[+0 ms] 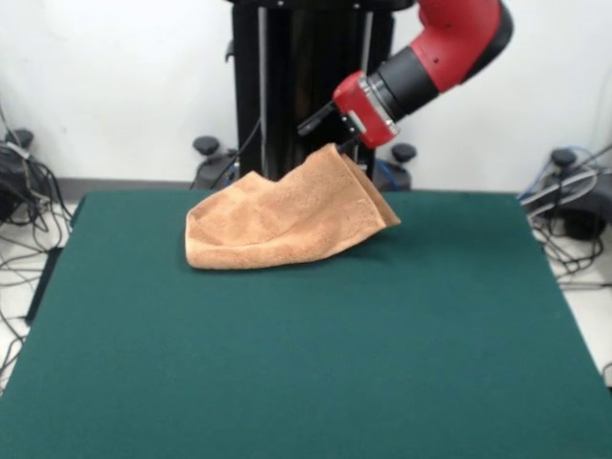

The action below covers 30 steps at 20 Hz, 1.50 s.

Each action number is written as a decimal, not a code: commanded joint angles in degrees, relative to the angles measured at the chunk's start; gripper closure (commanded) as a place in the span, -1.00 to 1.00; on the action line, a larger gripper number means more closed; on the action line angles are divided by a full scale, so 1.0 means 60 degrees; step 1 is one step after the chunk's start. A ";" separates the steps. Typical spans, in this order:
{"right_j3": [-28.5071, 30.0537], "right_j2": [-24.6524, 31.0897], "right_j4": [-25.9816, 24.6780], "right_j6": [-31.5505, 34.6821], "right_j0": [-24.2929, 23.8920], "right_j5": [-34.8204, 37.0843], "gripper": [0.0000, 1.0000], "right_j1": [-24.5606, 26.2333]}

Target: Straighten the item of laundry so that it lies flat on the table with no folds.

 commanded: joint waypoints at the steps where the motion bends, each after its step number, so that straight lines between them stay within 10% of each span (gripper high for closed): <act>1: -0.1045 0.0589 0.0133 0.1425 -0.0075 0.0069 -1.00 0.0265; 17: -0.1390 0.0900 -0.0587 0.0437 -0.1157 0.0896 -1.00 -0.0711; 30: -0.1854 0.0569 -0.0622 0.1197 -0.0431 0.1945 -1.00 -0.0687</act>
